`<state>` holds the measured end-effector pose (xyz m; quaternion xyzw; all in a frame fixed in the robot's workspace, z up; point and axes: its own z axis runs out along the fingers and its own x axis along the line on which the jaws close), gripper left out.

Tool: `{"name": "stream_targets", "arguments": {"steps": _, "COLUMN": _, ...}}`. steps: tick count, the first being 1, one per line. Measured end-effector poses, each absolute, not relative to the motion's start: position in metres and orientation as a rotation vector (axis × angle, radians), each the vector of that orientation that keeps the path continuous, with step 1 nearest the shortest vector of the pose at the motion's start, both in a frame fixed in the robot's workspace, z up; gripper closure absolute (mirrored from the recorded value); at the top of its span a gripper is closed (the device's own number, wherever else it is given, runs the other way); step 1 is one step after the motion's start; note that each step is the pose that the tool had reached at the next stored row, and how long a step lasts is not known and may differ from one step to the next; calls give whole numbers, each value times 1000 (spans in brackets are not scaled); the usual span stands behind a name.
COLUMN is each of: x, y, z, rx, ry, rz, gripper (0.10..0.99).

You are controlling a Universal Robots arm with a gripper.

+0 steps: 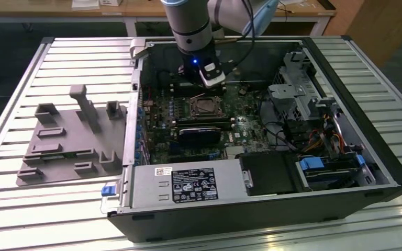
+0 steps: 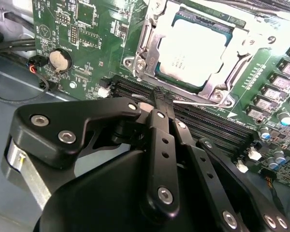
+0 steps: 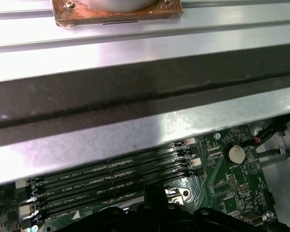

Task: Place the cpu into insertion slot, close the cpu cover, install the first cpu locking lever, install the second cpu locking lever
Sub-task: 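Install the first cpu locking lever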

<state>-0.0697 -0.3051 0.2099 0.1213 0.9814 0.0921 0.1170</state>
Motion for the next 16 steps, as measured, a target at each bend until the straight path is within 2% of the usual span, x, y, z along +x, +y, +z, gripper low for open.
{"name": "stream_targets", "arguments": {"steps": 16, "x": -71, "y": -296, "z": 208, "rx": 388, "ry": 2865, "rz": 255, "gripper": 984}}
